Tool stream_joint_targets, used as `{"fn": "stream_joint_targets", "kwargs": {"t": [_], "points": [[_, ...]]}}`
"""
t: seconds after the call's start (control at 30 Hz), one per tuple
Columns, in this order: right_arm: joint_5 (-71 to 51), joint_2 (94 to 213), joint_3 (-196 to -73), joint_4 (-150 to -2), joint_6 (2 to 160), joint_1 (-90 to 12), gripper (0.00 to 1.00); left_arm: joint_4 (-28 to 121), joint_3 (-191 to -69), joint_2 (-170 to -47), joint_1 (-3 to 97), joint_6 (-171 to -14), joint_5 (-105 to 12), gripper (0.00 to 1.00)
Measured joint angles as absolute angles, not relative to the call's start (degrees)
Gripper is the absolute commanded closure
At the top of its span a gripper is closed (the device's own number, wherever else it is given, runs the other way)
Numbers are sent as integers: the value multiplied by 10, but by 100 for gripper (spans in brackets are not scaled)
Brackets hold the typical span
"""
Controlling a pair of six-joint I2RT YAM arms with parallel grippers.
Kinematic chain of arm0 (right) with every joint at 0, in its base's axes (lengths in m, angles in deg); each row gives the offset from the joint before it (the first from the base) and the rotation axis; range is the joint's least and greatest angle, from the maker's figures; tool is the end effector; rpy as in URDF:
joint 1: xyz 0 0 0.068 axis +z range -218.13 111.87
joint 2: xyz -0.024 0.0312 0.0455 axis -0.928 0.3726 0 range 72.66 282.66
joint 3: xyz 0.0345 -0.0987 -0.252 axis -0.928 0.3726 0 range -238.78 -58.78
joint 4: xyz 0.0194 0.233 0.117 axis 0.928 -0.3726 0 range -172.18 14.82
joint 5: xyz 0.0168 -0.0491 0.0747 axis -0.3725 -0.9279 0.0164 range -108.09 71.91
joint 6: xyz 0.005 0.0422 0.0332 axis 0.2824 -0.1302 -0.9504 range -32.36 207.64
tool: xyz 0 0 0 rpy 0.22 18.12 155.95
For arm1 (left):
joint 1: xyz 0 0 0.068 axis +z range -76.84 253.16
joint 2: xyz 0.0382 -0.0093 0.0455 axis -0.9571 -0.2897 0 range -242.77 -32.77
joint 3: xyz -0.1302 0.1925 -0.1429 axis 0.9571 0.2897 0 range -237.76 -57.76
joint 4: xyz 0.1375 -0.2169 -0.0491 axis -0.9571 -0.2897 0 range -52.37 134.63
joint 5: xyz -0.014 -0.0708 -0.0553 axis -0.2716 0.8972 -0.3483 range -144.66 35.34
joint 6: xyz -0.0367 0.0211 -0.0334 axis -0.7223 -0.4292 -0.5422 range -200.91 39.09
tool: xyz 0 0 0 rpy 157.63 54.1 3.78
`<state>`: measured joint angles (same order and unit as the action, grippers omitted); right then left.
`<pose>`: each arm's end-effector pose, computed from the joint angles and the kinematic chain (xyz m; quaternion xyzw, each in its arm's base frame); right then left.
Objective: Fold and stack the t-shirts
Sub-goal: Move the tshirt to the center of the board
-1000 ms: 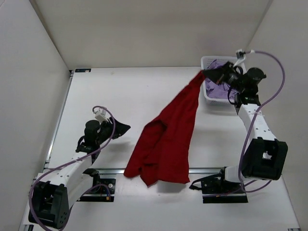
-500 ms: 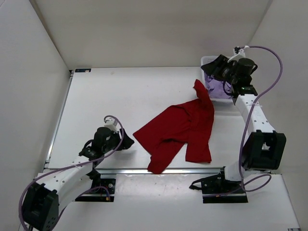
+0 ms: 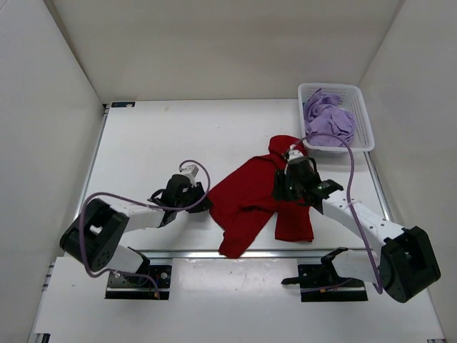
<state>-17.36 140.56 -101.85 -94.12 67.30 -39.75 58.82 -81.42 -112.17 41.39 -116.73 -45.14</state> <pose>0.2175 0.1181 0.2339 -0.0669 0.9173 0.1673 0.3552 0.2013 -0.1318 0.1319 0.0019 0.9094 -0.2904 0.2978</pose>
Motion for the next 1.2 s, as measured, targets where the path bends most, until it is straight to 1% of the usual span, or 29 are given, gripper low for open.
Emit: {"fn": "stream_joint_targets", "kwargs": {"t": [0.03, 0.07, 0.1, 0.17, 0.33, 0.47, 0.6, 0.73, 0.8, 0.83, 0.87, 0.9, 0.97, 1.03, 1.07, 1.1, 1.17, 1.2], "points": [[-179, 1402, -999, -949, 675, -399, 54, 598, -818, -1136, 414, -1170, -452, 81], [-184, 1396, -978, -959, 674, -405, 52, 613, -818, -1153, 416, -1180, -447, 85], [-191, 1392, -961, -972, 670, -412, 51, 622, -822, -1166, 423, -1184, -445, 93], [-203, 1389, -948, -990, 661, -421, 51, 627, -828, -1176, 433, -1192, -443, 100], [-217, 1407, -948, -972, 645, -433, 50, 632, -876, -1207, 495, -1215, -452, 100], [-214, 1455, -948, -927, 632, -452, 49, 647, -921, -1243, 539, -1228, -452, 100], [-181, 1514, -956, -877, 633, -463, 51, 652, -923, -1242, 591, -1239, -445, 100], [-156, 1599, -1031, -855, 639, -457, 53, 651, -930, -1236, 659, -1260, -435, 100], [-143, 1645, -1087, -839, 642, -458, 56, 631, -963, -1241, 684, -1267, -435, 100], [-134, 1665, -1115, -832, 642, -460, 57, 620, -990, -1248, 690, -1267, -437, 99], [-127, 1680, -1140, -830, 643, -463, 56, 606, -1037, -1260, 693, -1265, -437, 92], [-122, 1689, -1161, -825, 643, -465, 55, 602, -1066, -1268, 693, -1263, -437, 87], [-125, 1686, -1175, -821, 644, -464, 55, 593, -1134, -1286, 690, -1253, -435, 72], [-146, 1670, -1177, -827, 651, -449, 56, 601, -1156, -1285, 687, -1249, -433, 63], [-156, 1661, -1176, -833, 654, -435, 62, 609, -1149, -1278, 688, -1249, -432, 62], [-167, 1651, -1172, -836, 656, -416, 65, 623, -1128, -1267, 689, -1253, -431, 64], [-177, 1634, -1169, -846, 661, -369, 82, 635, -1068, -1241, 693, -1261, -430, 66], [-178, 1630, -1170, -846, 665, -339, 87, 638, -1030, -1227, 699, -1267, -430, 66]]}}
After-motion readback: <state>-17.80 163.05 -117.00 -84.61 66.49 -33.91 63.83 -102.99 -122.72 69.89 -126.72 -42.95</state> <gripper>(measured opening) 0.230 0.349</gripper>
